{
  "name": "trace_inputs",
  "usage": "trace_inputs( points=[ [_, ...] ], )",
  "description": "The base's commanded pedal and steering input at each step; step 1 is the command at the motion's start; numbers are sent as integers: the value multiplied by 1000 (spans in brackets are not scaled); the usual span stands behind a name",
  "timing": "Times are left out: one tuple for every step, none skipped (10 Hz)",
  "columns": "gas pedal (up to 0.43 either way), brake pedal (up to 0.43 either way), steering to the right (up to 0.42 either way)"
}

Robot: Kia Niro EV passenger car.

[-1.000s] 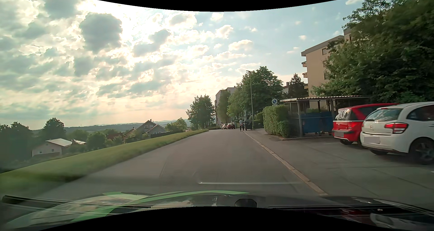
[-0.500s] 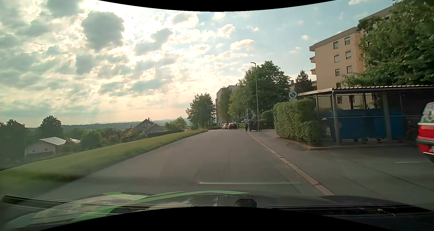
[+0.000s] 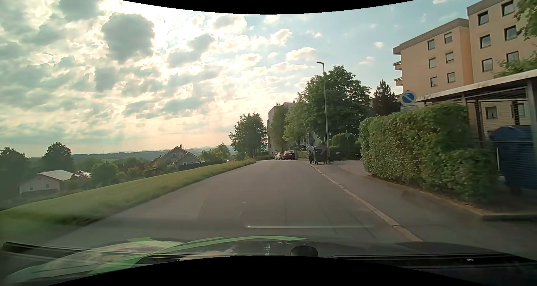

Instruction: Follow the waypoints while adhering to traffic rules and regulations

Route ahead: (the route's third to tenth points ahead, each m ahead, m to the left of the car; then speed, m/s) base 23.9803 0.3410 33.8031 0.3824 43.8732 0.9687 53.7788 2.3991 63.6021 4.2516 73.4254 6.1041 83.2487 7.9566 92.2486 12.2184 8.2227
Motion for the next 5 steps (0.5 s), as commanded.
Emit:
trace_inputs(
  points=[
    [98,0,-5],
    [110,0,-5],
    [130,0,-5],
    [118,0,-5],
    [110,0,-4]
  ],
)
